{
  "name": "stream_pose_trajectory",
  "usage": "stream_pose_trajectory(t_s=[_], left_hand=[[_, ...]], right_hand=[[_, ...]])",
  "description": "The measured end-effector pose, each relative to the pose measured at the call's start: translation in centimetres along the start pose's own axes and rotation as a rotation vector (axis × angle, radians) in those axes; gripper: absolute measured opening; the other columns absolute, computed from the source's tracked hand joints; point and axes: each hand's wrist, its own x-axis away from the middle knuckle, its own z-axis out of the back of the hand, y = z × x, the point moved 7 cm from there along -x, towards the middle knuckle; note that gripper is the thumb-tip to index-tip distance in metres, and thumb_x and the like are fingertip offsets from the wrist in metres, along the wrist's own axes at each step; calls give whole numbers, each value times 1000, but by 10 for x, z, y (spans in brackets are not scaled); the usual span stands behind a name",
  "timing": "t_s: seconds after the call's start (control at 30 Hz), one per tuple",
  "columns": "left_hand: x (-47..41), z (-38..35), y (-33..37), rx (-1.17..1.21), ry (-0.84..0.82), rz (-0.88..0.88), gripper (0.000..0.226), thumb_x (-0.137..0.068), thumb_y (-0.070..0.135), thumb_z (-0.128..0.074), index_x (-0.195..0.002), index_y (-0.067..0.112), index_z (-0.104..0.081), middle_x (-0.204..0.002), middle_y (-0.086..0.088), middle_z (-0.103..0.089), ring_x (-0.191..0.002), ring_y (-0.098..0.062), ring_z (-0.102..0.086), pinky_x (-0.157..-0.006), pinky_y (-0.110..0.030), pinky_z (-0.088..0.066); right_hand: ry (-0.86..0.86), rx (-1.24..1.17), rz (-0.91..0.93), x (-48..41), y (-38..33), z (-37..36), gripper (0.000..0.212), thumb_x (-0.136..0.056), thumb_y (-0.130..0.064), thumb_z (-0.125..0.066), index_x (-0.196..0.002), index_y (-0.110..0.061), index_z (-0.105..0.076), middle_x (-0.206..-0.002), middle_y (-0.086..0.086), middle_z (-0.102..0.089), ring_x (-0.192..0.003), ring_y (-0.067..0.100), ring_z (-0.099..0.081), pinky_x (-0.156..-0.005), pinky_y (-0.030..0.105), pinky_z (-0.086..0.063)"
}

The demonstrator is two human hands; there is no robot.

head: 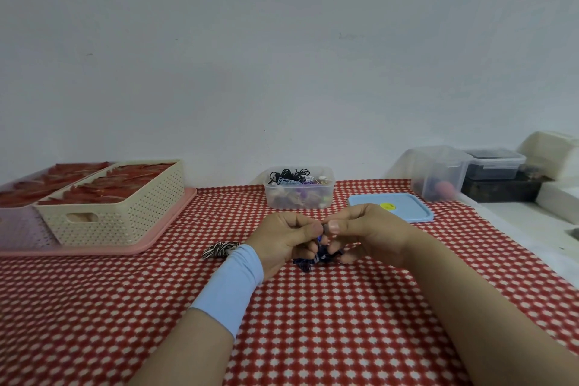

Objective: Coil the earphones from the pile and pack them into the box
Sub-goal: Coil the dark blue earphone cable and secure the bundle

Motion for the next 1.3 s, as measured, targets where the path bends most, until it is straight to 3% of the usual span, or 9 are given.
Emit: stream_pose_trajectory(t_s=[0.27,0.4,0.6,0.77,0.87,1.1,1.3], left_hand=[[-1,-1,-4,80,-13,21,14,-91,5,-60,-81,6,-70,-69,-4,-69,-54,-7,-60,-49,-16,-52],[-3,-6,-2,157,-4,13,13,-93,11,-58,-87,6,-69,-73,-5,-70,-54,-8,-61,-50,-17,-53],[-2,2,-3,186,23,25,12,-89,7,-63,-98,4,-69,-78,-7,-71,-64,-13,-67,-56,-22,-58],[-2,5,-3,176,74,25,9,-88,0,-65,-96,3,-68,-76,-10,-71,-68,-16,-70,-59,-23,-59],[-1,4,-5,201,87,43,10,-88,-1,-65,-98,2,-67,-76,-10,-72,-68,-17,-70,-59,-23,-60],[-3,3,-7,150,129,83,12,-91,10,-66,-100,3,-70,-77,-8,-71,-66,-15,-68,-57,-23,-58],[-1,0,-6,85,155,120,17,-93,20,-65,-102,7,-71,-68,0,-67,-55,-13,-61,-45,-19,-48]], right_hand=[[-2,7,28,-3,-1,-3,19,-75,-27,-75,-89,-14,-80,-88,9,-74,-73,15,-68,-60,29,-57],[19,-104,57,-4,-2,0,15,-78,-27,-72,-86,-17,-80,-88,9,-73,-74,16,-69,-58,29,-57],[83,-104,68,-2,-4,11,23,-94,-15,-65,-115,-12,-73,-102,12,-76,-80,23,-70,-61,32,-57],[138,48,140,-1,-10,9,21,-84,-12,-77,-105,-14,-77,-96,20,-75,-76,22,-70,-64,31,-58],[192,109,225,0,-16,9,14,-82,-9,-79,-93,-17,-80,-82,13,-76,-68,19,-69,-60,28,-58],[249,248,317,-1,-21,9,15,-83,-9,-79,-98,-12,-79,-82,10,-77,-66,23,-70,-58,30,-59],[273,301,357,-1,-24,11,10,-85,-7,-77,-93,-11,-81,-80,2,-78,-61,20,-67,-57,26,-58]])
